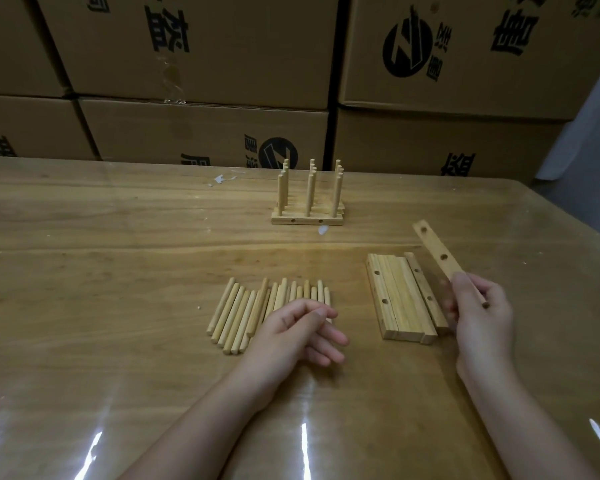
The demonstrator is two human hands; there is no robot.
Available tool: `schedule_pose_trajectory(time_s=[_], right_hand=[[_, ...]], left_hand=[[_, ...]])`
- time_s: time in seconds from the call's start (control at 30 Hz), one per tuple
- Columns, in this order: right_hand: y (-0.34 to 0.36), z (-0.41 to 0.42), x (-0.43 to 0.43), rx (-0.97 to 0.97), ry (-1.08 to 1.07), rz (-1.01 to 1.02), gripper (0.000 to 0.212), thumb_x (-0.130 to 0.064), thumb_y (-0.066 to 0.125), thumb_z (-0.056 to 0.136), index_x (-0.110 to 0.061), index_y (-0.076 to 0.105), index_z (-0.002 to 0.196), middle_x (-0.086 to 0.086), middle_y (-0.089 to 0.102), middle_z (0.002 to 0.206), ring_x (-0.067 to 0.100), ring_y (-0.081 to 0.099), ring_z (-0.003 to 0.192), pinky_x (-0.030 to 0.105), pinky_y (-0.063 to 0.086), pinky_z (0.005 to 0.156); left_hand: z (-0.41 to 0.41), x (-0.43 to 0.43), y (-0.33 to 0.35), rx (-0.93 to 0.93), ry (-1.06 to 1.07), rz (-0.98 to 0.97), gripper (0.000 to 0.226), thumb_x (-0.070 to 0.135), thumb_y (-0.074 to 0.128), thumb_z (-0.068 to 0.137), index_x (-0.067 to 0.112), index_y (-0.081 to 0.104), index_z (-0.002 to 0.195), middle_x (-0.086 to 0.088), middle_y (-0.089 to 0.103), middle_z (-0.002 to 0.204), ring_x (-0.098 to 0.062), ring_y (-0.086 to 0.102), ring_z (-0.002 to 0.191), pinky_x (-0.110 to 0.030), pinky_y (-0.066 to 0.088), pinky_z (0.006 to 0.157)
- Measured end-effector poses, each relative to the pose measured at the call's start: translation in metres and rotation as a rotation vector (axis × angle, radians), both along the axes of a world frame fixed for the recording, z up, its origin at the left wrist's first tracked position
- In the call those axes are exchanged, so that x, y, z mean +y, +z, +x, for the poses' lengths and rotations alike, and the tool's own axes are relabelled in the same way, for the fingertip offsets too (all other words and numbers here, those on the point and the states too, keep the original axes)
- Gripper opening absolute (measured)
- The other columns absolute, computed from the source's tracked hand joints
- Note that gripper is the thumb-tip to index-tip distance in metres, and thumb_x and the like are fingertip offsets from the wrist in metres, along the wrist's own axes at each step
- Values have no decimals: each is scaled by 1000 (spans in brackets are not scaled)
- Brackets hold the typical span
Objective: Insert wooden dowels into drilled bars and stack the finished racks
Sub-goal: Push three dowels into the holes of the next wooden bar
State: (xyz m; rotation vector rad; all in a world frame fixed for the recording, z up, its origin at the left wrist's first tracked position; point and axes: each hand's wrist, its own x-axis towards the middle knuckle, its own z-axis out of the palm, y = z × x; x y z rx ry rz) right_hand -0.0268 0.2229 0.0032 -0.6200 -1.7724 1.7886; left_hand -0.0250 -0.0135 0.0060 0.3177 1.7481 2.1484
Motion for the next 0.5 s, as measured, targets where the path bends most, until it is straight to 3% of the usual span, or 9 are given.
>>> schedule_pose_trajectory(time_s=[0.1, 0.2, 0.3, 0.5], right_hand=[[11, 5, -12, 161, 253, -202, 33, -29, 64, 79, -14, 62, 108, 4, 73, 90, 4, 59, 62, 16, 49, 52], [17, 10, -30, 208, 402, -40, 32, -29, 67, 72, -16, 63, 101, 9, 73, 87, 11, 62, 60, 18, 50, 52], [17, 16, -48, 214, 530, -41, 33, -29, 68, 70, -13, 60, 97, 11, 73, 85, 15, 64, 59, 21, 51, 51], [9, 22, -69, 108, 688, -27, 40, -32, 69, 70, -9, 59, 101, 11, 73, 84, 20, 67, 61, 23, 52, 52]], left_hand=[[-1, -1, 0, -19, 33, 40, 20, 22, 57, 90, 6, 62, 101, -12, 73, 85, -18, 68, 63, -21, 52, 54], [-3, -3, 1, -64, 85, 147, 39, 30, 63, 78, 9, 61, 111, -10, 73, 101, -17, 69, 69, -21, 53, 55], [-6, -5, 2, -113, 107, 316, 49, 29, 66, 77, 15, 54, 122, -8, 69, 116, -22, 71, 84, -24, 55, 59], [-8, -7, 2, -133, 133, 436, 35, 26, 63, 80, 19, 64, 114, -10, 70, 112, -26, 71, 91, -22, 56, 66]])
